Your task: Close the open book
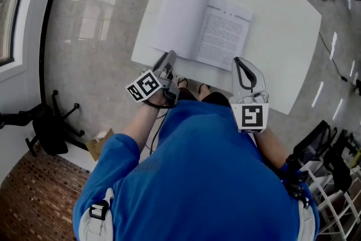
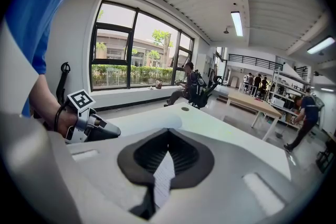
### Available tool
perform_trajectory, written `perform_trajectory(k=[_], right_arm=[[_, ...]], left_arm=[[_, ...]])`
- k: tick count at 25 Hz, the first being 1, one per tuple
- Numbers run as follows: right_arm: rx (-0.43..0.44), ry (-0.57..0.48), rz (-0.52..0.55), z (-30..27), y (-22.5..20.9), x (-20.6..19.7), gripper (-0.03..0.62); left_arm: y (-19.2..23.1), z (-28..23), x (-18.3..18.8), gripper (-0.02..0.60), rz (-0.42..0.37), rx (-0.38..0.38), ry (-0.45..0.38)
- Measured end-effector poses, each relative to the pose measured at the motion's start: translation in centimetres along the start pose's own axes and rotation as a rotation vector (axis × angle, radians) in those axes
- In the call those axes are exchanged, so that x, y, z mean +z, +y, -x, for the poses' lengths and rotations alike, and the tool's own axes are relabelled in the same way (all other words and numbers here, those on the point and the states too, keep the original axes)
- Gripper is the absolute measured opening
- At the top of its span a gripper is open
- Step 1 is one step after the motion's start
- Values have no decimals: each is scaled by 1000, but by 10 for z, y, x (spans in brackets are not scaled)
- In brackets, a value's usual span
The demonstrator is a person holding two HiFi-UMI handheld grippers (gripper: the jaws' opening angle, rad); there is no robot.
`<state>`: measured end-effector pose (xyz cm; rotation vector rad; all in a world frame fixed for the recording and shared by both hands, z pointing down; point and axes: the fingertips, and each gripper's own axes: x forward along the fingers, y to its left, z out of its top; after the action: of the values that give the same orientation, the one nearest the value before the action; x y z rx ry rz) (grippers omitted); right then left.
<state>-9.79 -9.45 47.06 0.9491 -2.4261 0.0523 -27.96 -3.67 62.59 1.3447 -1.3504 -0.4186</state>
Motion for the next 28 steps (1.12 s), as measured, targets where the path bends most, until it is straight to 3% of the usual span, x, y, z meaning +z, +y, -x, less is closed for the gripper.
perform_trajectory(k=[8,10,13,21,28], right_arm=[[-5,0,-7,-2,-1,5,2],[-5,-4,-6,-2,-1,6,2],[-7,-8,2,-2,-2,7,2],[-12,-15,2,-4,-6,9,3],[-24,-37,-17,3,-12,12,3]], left_arm=[[5,-1,-4,107,35,54,62],[9,1,0,39,28,81,44],[9,3,3,25,7,88,32],[-15,8,11,12,-204,56,-2],[-42,9,8,9,-329,9,5]])
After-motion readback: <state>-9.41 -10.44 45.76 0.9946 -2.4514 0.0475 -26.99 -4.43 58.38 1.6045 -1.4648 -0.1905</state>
